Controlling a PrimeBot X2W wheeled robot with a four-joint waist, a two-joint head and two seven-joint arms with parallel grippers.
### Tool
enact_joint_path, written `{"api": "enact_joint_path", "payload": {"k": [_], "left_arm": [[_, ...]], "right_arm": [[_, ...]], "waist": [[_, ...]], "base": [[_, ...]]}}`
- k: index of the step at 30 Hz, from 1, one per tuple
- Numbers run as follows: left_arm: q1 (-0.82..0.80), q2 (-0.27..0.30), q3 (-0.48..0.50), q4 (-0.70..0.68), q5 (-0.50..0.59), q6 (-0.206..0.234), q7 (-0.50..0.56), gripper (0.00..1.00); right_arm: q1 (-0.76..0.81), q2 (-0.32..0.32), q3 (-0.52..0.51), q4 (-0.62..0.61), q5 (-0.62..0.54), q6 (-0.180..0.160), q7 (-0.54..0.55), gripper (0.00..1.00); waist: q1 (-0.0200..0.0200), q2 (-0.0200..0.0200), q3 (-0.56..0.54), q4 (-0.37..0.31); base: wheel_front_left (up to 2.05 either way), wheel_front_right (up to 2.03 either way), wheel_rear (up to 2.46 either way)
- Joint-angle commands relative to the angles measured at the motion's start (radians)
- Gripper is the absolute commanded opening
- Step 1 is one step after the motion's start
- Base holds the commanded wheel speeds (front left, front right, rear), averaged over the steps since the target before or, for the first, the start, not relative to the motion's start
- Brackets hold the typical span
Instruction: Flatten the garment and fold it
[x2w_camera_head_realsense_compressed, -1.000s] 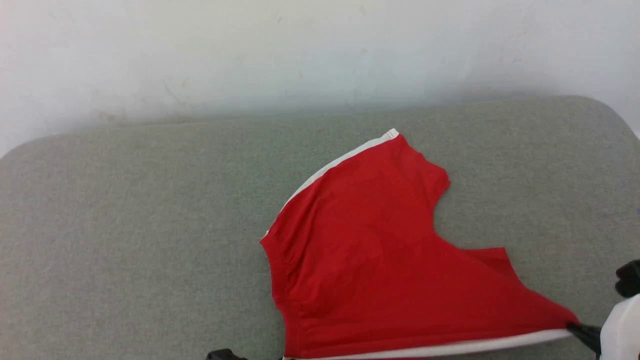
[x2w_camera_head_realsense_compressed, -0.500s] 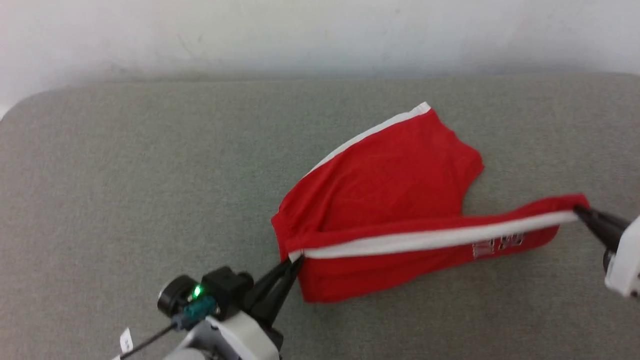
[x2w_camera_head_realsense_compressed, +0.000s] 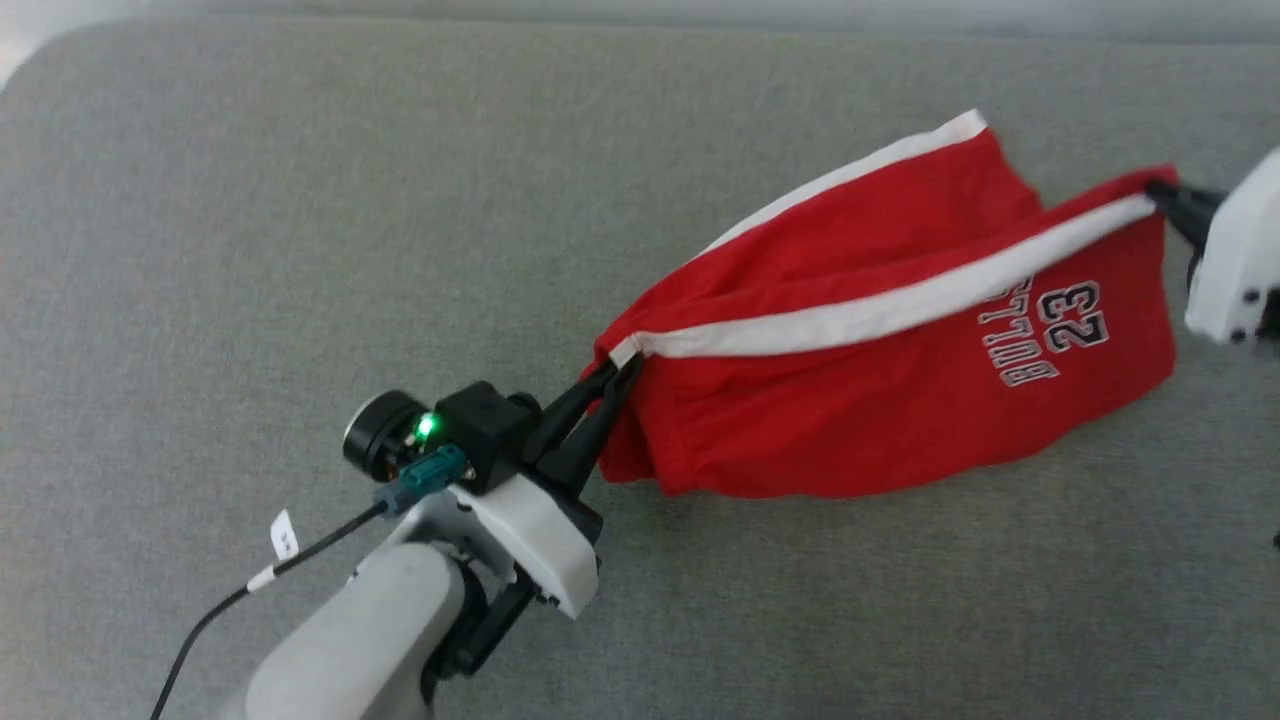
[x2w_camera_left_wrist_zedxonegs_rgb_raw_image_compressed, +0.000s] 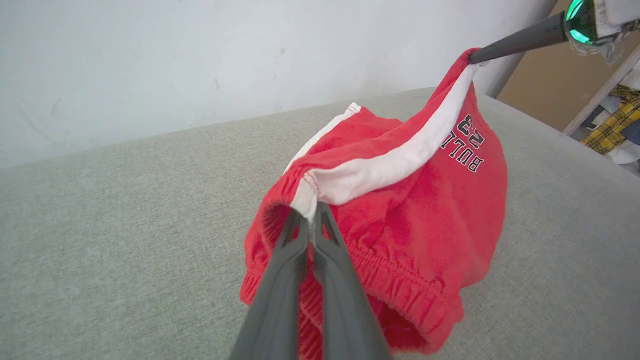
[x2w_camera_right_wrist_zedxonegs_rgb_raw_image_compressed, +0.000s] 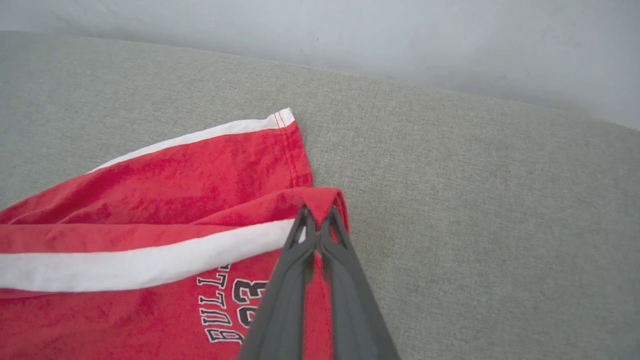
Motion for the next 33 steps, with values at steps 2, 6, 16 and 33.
{"api": "enact_joint_path", "payload": {"k": [2,6,16,33], "left_arm": [[-0.039,-0.017,0.003,0.029,0.008,-0.011,-0.015,0.00],[-0.089,-0.044,0.000,0.081,0.015,-0.024,-0.034,0.00],[-0.155,-0.098,-0.012,0.162,0.029,-0.038,-0.087,0.00],[-0.140,-0.120,-0.008,0.240,0.022,-0.007,-0.128,1.00]], "right_arm": [[-0.067,0.001,0.018,0.054,-0.026,-0.002,-0.016,0.00],[-0.172,-0.001,0.058,0.169,-0.074,-0.002,-0.052,0.00],[-0.352,0.005,0.095,0.413,-0.162,-0.002,-0.185,0.00],[-0.395,0.030,0.174,0.643,-0.175,-0.002,-0.439,1.00]], "waist": [[-0.0004,0.0000,0.094,0.067],[-0.0004,0.0000,0.131,0.090],[-0.0004,0.0000,0.174,0.132],[-0.0004,0.0000,0.069,0.102]], "base": [[0.00,0.00,0.00],[0.00,0.00,0.00],[0.00,0.00,0.00],[0.00,0.00,0.00]]}}
